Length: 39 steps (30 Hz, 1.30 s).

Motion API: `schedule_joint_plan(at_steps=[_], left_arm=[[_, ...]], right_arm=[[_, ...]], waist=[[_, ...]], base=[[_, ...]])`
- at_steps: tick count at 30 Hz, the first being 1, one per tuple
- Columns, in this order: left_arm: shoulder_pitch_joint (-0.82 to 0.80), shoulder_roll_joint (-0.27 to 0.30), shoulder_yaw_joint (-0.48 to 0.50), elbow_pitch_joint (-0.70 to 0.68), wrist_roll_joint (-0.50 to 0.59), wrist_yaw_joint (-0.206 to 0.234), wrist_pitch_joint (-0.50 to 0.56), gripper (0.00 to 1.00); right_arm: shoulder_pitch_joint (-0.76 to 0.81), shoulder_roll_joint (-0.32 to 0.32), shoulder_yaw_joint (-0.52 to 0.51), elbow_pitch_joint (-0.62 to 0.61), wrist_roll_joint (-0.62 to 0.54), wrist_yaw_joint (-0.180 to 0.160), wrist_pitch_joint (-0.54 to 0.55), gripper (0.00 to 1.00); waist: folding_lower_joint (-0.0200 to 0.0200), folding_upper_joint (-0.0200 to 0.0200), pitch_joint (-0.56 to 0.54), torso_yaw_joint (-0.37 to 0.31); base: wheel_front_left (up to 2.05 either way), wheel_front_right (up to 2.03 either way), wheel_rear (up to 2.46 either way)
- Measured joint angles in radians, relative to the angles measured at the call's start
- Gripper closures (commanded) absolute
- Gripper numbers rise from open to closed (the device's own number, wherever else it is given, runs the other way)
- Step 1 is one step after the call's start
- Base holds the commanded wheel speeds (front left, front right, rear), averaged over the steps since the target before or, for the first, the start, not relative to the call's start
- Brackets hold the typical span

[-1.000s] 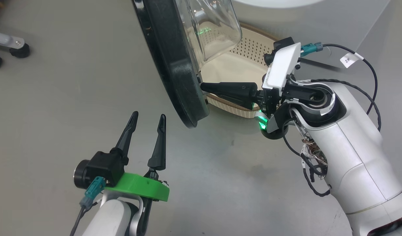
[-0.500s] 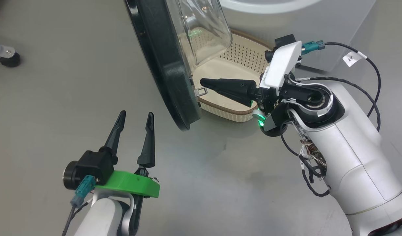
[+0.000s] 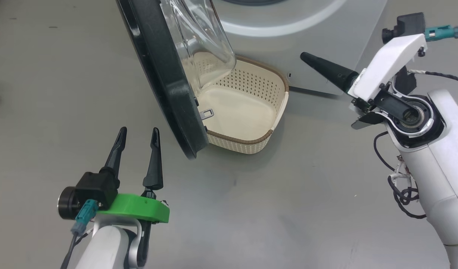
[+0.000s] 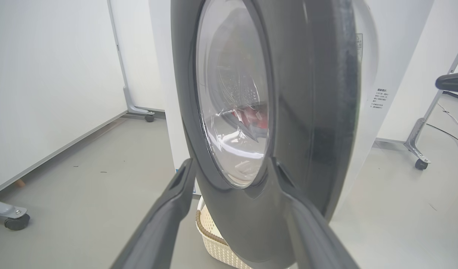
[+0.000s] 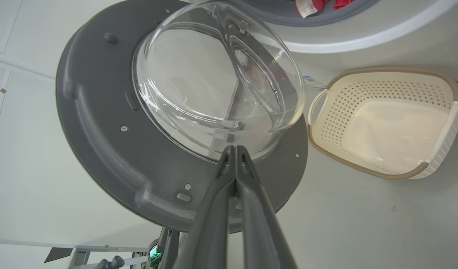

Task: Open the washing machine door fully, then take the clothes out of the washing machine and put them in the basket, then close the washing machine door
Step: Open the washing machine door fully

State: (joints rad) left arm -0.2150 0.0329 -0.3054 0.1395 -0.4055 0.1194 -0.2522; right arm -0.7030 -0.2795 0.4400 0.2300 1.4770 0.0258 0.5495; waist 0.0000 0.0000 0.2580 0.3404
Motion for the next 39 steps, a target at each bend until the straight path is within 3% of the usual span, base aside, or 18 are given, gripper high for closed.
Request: schedule_joint_plan(at_steps=[5, 11, 18, 24, 31, 39], left_arm=[[0.016, 0.000, 0.021, 0.014, 0.013, 0.000, 0.000, 0.00], [0.031, 0.001, 0.059, 0.019, 0.030, 0.000, 0.000, 0.00], [0.050, 0.001, 0.088, 0.025, 0.050, 0.000, 0.000, 0.00], [0.077, 0.001, 0.110, 0.030, 0.057, 0.000, 0.000, 0.00], [0.093, 0.001, 0.125, 0.031, 0.057, 0.000, 0.000, 0.00], [0.111, 0.001, 0.142, 0.030, 0.059, 0.000, 0.000, 0.00]], right_arm=[[0.034, -0.084, 0.009, -0.045, -0.192, 0.072, -0.134, 1.00], [0.121, -0.179, 0.034, -0.083, -0.439, 0.077, -0.312, 1.00], [0.229, -0.204, 0.023, -0.099, -0.579, 0.068, -0.493, 1.00], [0.343, -0.211, 0.014, -0.106, -0.663, 0.003, -0.627, 1.00], [0.477, -0.195, -0.040, -0.108, -0.670, -0.074, -0.757, 1.00], [0.577, -0.181, -0.064, -0.129, -0.678, -0.100, -0.794, 1.00]], waist=[[0.0000, 0.0000, -0.032, -0.034], [0.0000, 0.0000, -0.067, -0.076], [0.0000, 0.0000, -0.095, -0.120], [0.0000, 0.0000, -0.122, -0.161], [0.0000, 0.0000, -0.149, -0.198], [0.0000, 0.0000, -0.165, -0.225]], base=[[0.00, 0.00, 0.00], [0.00, 0.00, 0.00], [0.00, 0.00, 0.00], [0.00, 0.00, 0.00], [0.00, 0.00, 0.00], [0.00, 0.00, 0.00]])
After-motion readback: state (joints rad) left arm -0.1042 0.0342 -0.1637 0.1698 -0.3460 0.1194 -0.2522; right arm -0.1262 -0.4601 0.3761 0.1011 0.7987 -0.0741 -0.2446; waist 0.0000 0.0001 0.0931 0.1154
